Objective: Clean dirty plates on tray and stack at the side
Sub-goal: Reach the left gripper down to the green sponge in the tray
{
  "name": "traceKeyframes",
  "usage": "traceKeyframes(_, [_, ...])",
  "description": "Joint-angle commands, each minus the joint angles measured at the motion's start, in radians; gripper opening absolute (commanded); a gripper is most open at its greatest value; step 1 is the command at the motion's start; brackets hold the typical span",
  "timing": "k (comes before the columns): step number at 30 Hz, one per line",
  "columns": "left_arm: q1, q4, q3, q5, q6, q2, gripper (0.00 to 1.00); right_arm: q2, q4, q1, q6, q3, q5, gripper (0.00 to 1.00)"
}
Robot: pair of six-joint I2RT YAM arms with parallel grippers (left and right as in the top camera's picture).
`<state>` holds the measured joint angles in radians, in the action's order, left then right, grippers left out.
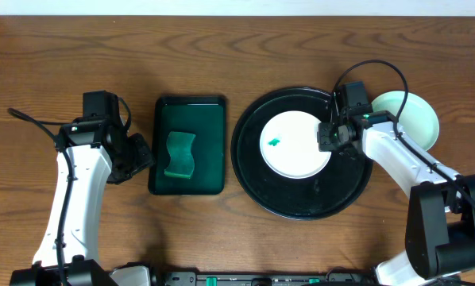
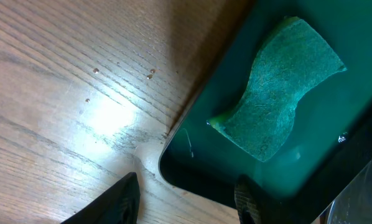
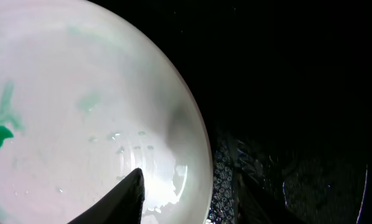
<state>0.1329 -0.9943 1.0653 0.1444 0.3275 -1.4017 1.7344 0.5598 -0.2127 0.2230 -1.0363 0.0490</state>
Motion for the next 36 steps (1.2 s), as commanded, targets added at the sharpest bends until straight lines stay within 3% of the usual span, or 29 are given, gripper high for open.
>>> traceKeyframes(1, [-0.002, 0.001, -0.013, 0.002, -0.021, -0.003, 0.51, 0.015, -0.026, -0.007, -0.015, 0.006, -0.007, 0.43])
traceKeyframes(7, [-0.002, 0.011, -0.013, 0.002, -0.02, -0.003, 0.51, 0.019, -0.041, -0.007, -0.049, 0.009, -0.008, 0.41])
traceKeyframes(14, [-0.002, 0.013, -0.013, 0.002, -0.021, -0.003, 0.51, 0.019, -0.079, -0.007, -0.049, 0.044, -0.008, 0.32])
traceKeyframes(19, [-0.003, 0.019, -0.013, 0.003, -0.034, -0.003, 0.49, 0.019, -0.113, -0.007, -0.048, 0.07, -0.007, 0.11])
traceKeyframes(21, [-0.016, 0.024, -0.013, 0.005, -0.058, -0.003, 0.49, 0.019, -0.112, -0.007, -0.048, 0.07, -0.007, 0.07])
traceKeyframes(28, [-0.148, 0.079, -0.013, 0.005, -0.127, -0.037, 0.48, 0.019, -0.114, -0.007, -0.048, 0.07, -0.007, 0.06])
traceKeyframes(32, [-0.208, 0.126, -0.013, -0.007, -0.144, -0.094, 0.4, 0.019, -0.114, -0.007, -0.048, 0.07, -0.007, 0.06])
traceKeyframes(36, [-0.214, 0.158, -0.013, -0.006, -0.143, -0.164, 0.39, 0.019, -0.114, -0.007, -0.048, 0.07, -0.007, 0.07])
